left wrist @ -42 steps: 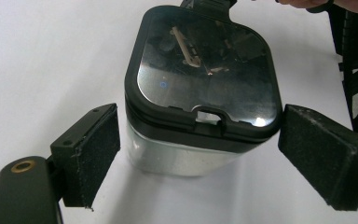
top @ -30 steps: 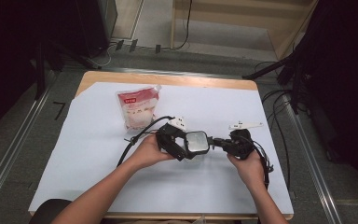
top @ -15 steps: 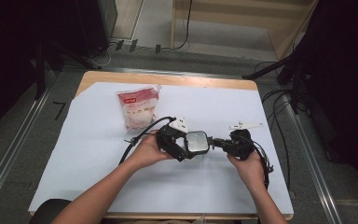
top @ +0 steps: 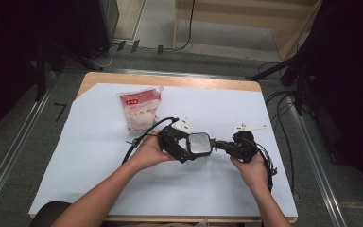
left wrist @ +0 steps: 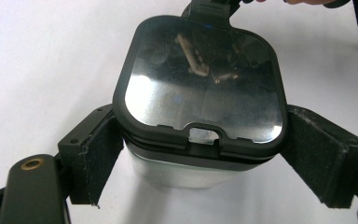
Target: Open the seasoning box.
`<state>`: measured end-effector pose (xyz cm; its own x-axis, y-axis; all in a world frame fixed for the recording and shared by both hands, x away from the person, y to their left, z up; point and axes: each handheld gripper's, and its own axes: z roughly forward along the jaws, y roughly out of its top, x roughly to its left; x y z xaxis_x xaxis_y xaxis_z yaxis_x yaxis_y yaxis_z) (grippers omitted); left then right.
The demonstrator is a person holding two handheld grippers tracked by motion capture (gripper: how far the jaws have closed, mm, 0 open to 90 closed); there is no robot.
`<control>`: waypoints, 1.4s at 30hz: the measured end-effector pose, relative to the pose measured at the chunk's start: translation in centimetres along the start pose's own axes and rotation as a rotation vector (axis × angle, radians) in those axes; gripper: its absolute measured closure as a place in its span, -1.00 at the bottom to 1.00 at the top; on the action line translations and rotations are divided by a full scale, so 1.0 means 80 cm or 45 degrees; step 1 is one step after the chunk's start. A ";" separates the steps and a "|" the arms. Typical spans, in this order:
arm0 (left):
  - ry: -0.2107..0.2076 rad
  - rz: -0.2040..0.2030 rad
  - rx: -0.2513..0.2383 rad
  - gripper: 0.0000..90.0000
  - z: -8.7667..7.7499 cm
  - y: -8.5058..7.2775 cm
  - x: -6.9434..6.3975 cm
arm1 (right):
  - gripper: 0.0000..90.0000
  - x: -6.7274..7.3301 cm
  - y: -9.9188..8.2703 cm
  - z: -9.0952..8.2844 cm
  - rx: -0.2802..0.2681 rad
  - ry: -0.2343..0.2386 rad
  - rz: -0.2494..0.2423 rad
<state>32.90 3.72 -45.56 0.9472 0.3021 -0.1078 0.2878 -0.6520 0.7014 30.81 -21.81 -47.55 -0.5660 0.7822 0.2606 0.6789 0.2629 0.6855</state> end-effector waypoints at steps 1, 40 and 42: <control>0.001 0.003 -0.003 -0.63 -0.001 0.001 0.000 | 1.00 0.000 0.000 0.000 -0.001 0.000 -0.001; 0.023 -0.011 0.004 -0.65 -0.002 0.011 -0.004 | 1.00 0.002 0.000 0.000 0.000 0.005 -0.009; 0.011 -0.024 0.001 -0.67 0.002 0.007 -0.004 | 1.00 0.002 0.000 0.000 0.001 0.007 -0.010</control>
<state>32.77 3.15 -45.19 0.9403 0.3204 -0.1150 0.3058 -0.6465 0.6990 30.72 -21.71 -47.54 -0.5738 0.7770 0.2588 0.6748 0.2695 0.6870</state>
